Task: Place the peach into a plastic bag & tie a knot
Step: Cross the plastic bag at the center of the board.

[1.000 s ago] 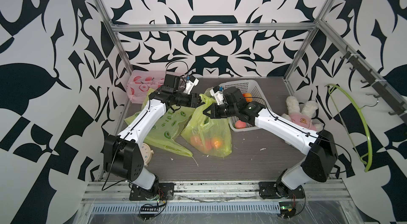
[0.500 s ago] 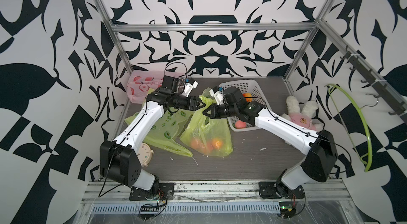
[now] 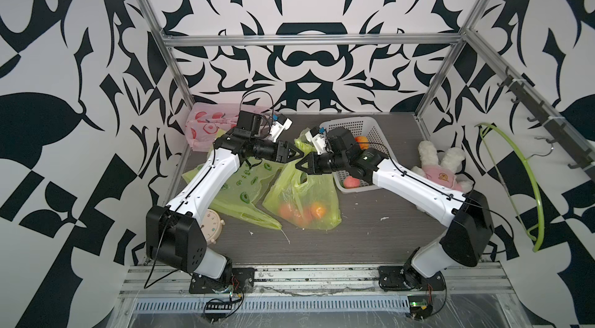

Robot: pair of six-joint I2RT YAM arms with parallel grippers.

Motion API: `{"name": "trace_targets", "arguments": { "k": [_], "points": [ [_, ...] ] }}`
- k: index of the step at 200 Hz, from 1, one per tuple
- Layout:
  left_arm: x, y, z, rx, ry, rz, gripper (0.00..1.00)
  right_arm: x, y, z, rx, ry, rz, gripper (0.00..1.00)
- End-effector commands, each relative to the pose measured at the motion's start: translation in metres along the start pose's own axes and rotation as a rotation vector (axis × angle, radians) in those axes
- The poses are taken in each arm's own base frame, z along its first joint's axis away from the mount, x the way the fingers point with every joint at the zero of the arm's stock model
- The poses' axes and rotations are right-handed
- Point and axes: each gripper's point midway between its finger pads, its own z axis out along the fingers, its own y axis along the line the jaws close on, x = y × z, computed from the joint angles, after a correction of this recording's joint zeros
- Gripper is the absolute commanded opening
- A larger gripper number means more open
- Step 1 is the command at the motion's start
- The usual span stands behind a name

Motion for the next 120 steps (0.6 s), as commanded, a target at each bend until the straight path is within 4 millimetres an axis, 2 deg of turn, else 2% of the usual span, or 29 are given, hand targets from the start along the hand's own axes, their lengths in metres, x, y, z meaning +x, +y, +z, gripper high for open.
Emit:
{"name": "trace_targets", "arguments": {
  "k": [1, 44, 82, 101, 120],
  "points": [
    [-0.011, 0.007, 0.002, -0.027, -0.015, -0.004, 0.53, -0.003, 0.015, -0.005, -0.051, -0.016, -0.049, 0.0],
    [-0.019, 0.02, 0.006, -0.082, -0.024, -0.026, 0.52, -0.001, 0.017, -0.005, -0.072, -0.006, -0.05, 0.0],
    [-0.018, 0.012, 0.014, -0.038, -0.003, -0.02, 0.47, 0.001, 0.018, -0.003, -0.083, 0.005, -0.051, 0.0],
    [-0.016, 0.007, 0.02, -0.011, 0.014, -0.019, 0.34, 0.001, 0.018, -0.003, -0.081, 0.006, -0.053, 0.0],
    [-0.014, 0.007, 0.023, -0.003, 0.024, -0.023, 0.13, 0.0, 0.021, -0.005, -0.092, 0.001, -0.062, 0.0]
  ]
}}
